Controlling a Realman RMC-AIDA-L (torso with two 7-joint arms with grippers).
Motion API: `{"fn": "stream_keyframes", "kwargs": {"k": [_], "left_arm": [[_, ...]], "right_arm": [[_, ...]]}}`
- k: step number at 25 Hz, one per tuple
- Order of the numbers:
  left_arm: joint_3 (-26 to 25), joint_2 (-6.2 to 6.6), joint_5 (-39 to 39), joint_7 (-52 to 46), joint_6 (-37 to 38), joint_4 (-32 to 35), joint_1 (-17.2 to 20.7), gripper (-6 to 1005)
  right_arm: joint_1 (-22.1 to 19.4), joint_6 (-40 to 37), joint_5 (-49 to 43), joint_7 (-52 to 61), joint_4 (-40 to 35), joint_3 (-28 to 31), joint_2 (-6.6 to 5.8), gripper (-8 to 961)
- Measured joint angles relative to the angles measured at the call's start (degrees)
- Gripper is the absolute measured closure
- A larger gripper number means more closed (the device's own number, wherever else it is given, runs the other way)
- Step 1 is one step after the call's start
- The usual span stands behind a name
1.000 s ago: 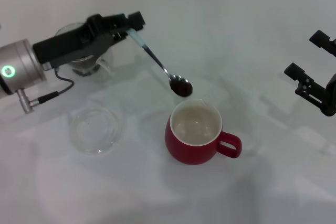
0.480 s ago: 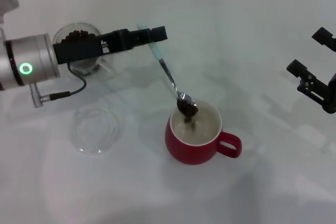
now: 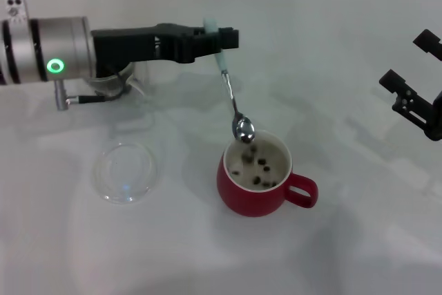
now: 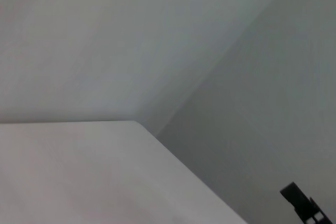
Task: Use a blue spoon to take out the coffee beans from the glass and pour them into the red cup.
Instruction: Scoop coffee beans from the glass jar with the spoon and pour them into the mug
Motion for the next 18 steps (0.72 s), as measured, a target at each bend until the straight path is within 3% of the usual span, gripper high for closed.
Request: {"fn": "stream_keyframes", "kwargs": {"k": [10, 15, 18], "left_arm": [[0.0, -1.17, 3.5, 2.0, -0.2, 0.1, -5.3, 876], [0.0, -0.71, 2.8, 1.2, 1.4, 0.1, -5.0, 875], [0.0, 0.12, 0.0, 0.5, 4.3, -1.3, -2.8, 876]], "right_arm": [[0.4, 2.3, 0.7, 0.0, -1.2, 0.0, 0.00, 185], [0.3, 2.4, 0.7, 0.0, -1.3, 0.0, 0.00, 184], [0.3, 2.5, 0.7, 0.0, -1.2, 0.0, 0.00, 184]]}}
